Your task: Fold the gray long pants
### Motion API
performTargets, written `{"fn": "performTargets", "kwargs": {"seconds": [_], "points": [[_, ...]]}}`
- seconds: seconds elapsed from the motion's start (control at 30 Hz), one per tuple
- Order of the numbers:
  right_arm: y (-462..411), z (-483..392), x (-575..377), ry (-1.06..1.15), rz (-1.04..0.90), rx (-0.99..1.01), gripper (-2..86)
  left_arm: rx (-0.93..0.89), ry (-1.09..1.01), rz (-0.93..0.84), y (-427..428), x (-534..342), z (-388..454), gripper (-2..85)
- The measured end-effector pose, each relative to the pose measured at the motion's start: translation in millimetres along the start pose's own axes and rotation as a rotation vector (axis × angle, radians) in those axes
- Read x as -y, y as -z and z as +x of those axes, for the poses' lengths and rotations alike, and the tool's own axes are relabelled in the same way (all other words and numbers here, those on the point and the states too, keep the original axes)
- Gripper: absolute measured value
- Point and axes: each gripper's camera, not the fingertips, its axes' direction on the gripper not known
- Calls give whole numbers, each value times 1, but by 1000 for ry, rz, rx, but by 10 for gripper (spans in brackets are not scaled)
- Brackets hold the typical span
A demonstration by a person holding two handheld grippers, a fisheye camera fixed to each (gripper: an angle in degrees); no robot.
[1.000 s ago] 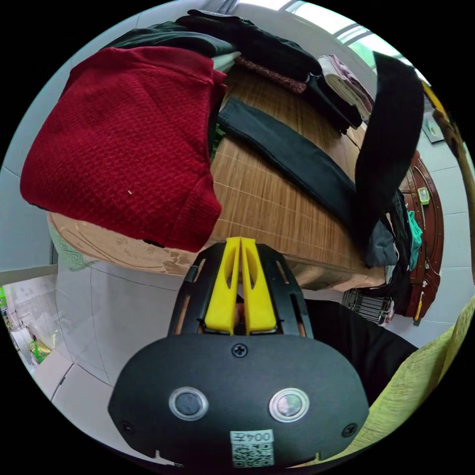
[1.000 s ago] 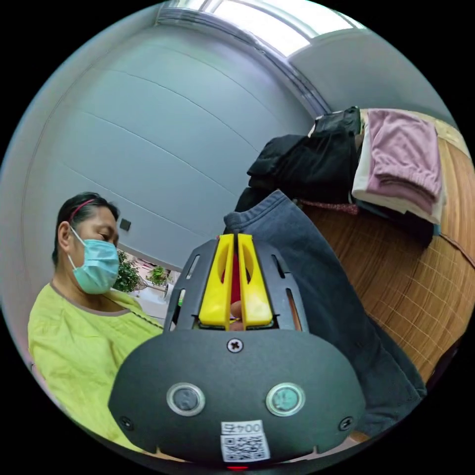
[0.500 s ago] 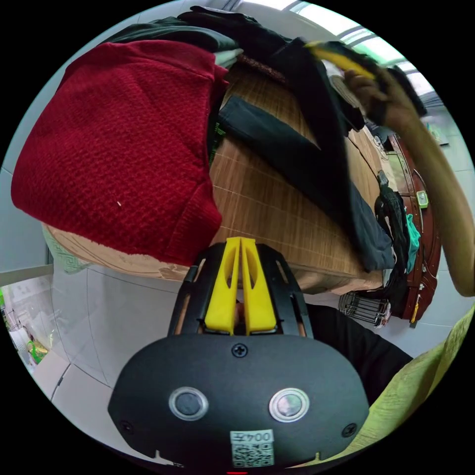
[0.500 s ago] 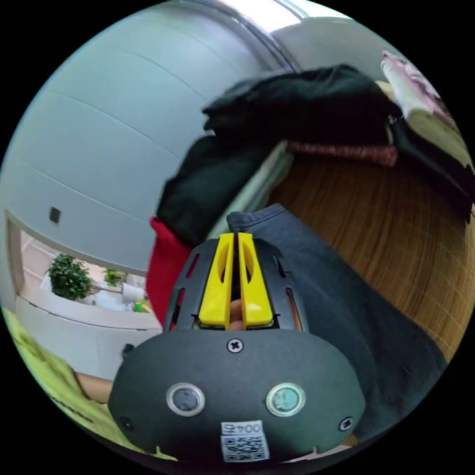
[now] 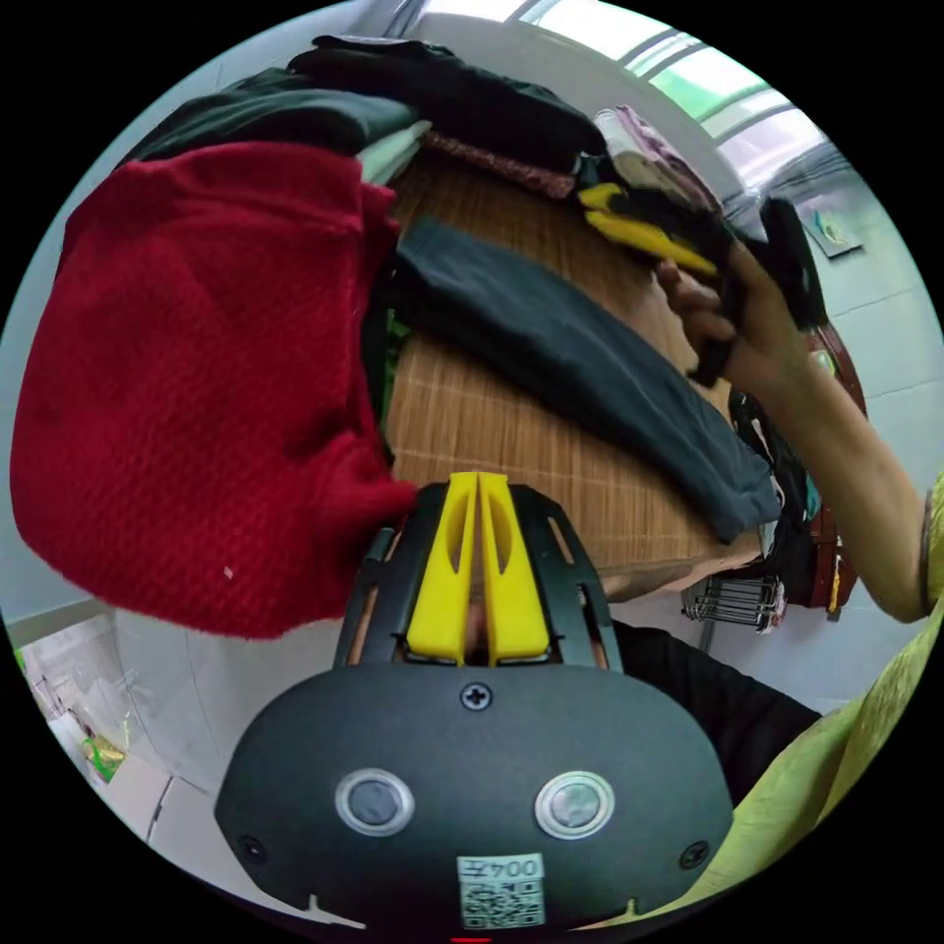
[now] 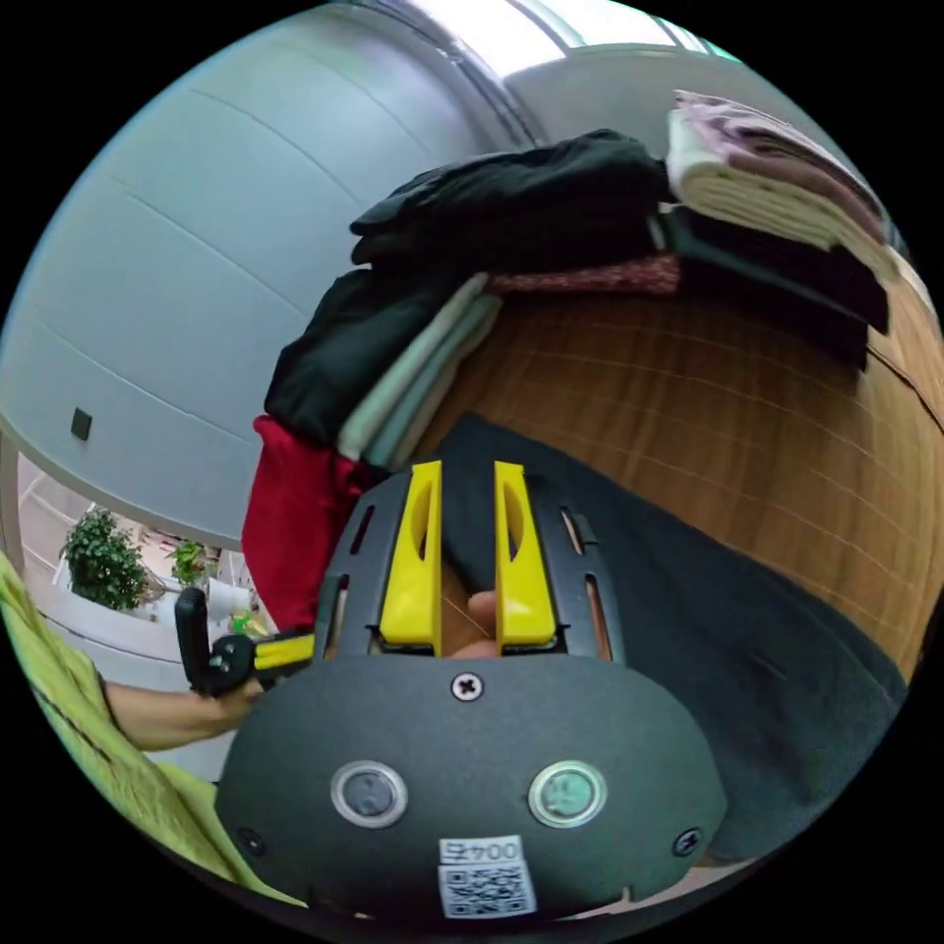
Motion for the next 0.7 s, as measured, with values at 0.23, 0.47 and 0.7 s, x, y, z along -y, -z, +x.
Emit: {"fn": "performTargets", "kwargs": {"seconds": [0.23, 0.47, 0.7], "points": [[45, 127, -133, -264, -72, -150, 77, 97, 37, 84, -54, 127, 18, 6], [43, 179, -260, -562, -26, -18, 76, 113, 328, 130, -103, 202, -34, 30], [24, 244, -435, -1140, 298, 284, 121, 97, 442, 119, -154, 263, -61, 24]]}}
